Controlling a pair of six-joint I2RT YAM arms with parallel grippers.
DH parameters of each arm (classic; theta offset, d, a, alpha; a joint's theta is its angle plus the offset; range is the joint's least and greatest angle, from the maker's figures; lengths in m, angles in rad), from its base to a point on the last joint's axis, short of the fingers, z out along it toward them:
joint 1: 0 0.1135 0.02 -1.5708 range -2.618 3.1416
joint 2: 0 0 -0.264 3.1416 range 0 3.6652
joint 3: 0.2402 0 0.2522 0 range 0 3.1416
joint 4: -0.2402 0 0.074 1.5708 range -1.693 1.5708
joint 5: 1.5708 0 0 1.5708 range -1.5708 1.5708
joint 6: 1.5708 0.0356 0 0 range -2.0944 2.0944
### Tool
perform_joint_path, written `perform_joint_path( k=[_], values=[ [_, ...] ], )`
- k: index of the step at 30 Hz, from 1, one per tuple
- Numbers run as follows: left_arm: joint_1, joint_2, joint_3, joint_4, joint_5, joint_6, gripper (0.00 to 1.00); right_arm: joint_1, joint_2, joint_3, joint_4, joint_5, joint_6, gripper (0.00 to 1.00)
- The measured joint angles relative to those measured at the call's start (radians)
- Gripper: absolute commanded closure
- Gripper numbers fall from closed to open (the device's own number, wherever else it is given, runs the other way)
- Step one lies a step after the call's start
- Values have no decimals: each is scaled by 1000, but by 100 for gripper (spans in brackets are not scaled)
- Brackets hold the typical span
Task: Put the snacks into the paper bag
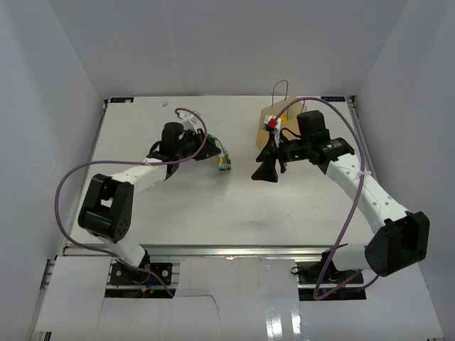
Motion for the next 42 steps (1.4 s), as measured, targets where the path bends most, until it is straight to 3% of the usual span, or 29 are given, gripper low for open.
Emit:
perform_joint_path(
  k=[5,11,15,25,29,42],
  values=[
    [2,-178,-138,7,-10,60,100,120,40,17,140,136,195,9],
    [2,-388,-260,-23,-16,87,100,145,139,80,224,185,288,8],
    [2,-505,-296,-76,-11,103,100,145,193,105,246,241,356,9],
    [-1,-711,-329,-300,42,176,100,195,327,162,275,356,711,7],
    [-3,-760,-329,-362,53,178,100,208,360,151,356,269,782,7],
    [-3,-874,-302,-487,82,152,100,220,476,-8,893,-137,1030,2]
  ],
)
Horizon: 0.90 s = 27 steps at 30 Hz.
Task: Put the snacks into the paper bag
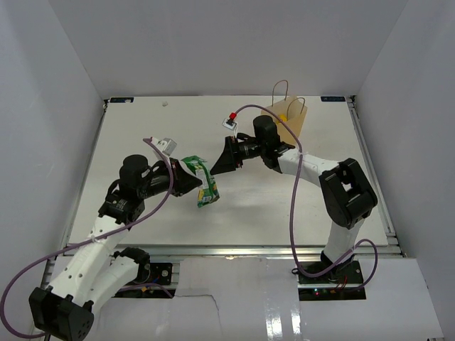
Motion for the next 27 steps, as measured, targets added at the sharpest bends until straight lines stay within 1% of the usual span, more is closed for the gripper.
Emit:
perform_joint_path(
  k=[5,9,12,14,17,18,19,20,22,23,24,25,27],
  values=[
    [0,-5,60,-21,7,-13,100,10,25,-21,204,-71,121,6],
    [0,-6,101,-23,11,-23,100,22,51,-21,320,-98,208,8],
    [0,-6,115,-23,19,-30,100,30,72,-26,447,-109,308,9],
    [0,-6,116,-23,23,-32,100,34,85,-26,521,-110,370,7],
    [0,-5,116,-24,26,-39,100,40,102,-27,611,-110,452,0],
    [0,-6,116,-23,26,-40,100,40,105,-29,647,-109,480,7],
    [0,-7,116,-22,26,-41,100,41,106,-33,673,-109,500,11],
    [0,-9,116,-21,27,-44,100,41,107,-35,696,-109,523,22],
    [-2,-17,116,-18,32,-48,100,40,106,-38,731,-109,557,36],
    [-2,-22,116,-14,34,-49,100,40,107,-39,750,-109,572,48],
    [-3,-28,116,-11,34,-49,100,39,106,-39,767,-111,588,53],
    [-2,-32,116,-13,32,-50,100,39,106,-40,781,-115,600,56],
    [-2,-32,115,-12,32,-49,100,39,102,-42,803,-118,616,68]
  ],
)
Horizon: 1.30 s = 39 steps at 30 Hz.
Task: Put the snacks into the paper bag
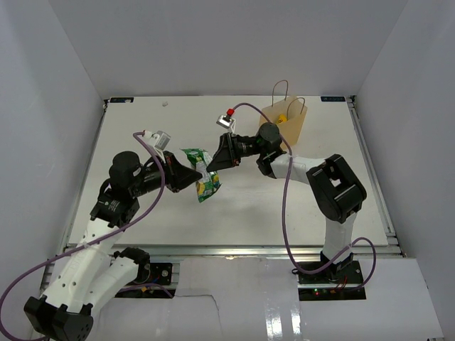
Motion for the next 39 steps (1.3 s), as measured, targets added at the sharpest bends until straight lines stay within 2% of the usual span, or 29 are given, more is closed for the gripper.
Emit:
perform_joint_path(
  k=[2,4,5,8,9,13,16,19,24,28,33,39],
  values=[
    [0,0,-3,0,0,2,100,-2,-5,-4,8,-5,9,81],
    [0,-3,-9,0,-1,2,100,-5,-12,-9,8,-10,4,85],
    [0,-3,-12,-1,-3,4,100,-5,-17,-9,2,-12,-1,90],
    [0,-10,-22,-1,-7,5,100,-7,-40,-9,-49,-21,-55,92],
    [0,-13,-24,-1,-9,5,96,-8,-49,-8,-82,-26,-86,92],
    [0,-44,-25,-20,-46,13,44,-7,-84,31,-259,-37,-237,92],
    [0,-80,-22,-37,-94,15,26,-4,-100,87,-415,-44,-376,92],
    [0,-112,-1,-54,-140,12,21,-3,-104,172,-611,-45,-541,92],
    [0,-135,61,-60,-189,11,20,-6,-110,338,-910,-5,-829,92],
    [0,-127,106,-52,-216,8,17,-42,-115,483,-1081,50,-1003,92],
    [0,-117,115,-37,-253,9,10,-178,-147,633,-1196,121,-1140,92],
    [0,-116,66,12,-289,6,9,-386,-212,747,-1295,243,-1340,92]
  ],
)
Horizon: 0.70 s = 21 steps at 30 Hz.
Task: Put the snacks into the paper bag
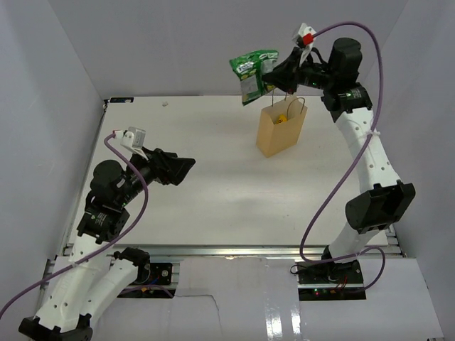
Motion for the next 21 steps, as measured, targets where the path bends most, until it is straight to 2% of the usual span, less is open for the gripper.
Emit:
perform_joint_path(
  k=[10,21],
  values=[
    [0,35,-99,60,-15,-11,8,-184,-26,21,-109,182,-287,92],
    [0,27,-132,91,-14,-13,8,-200,-25,-38,-161,226,-471,92]
  ],
)
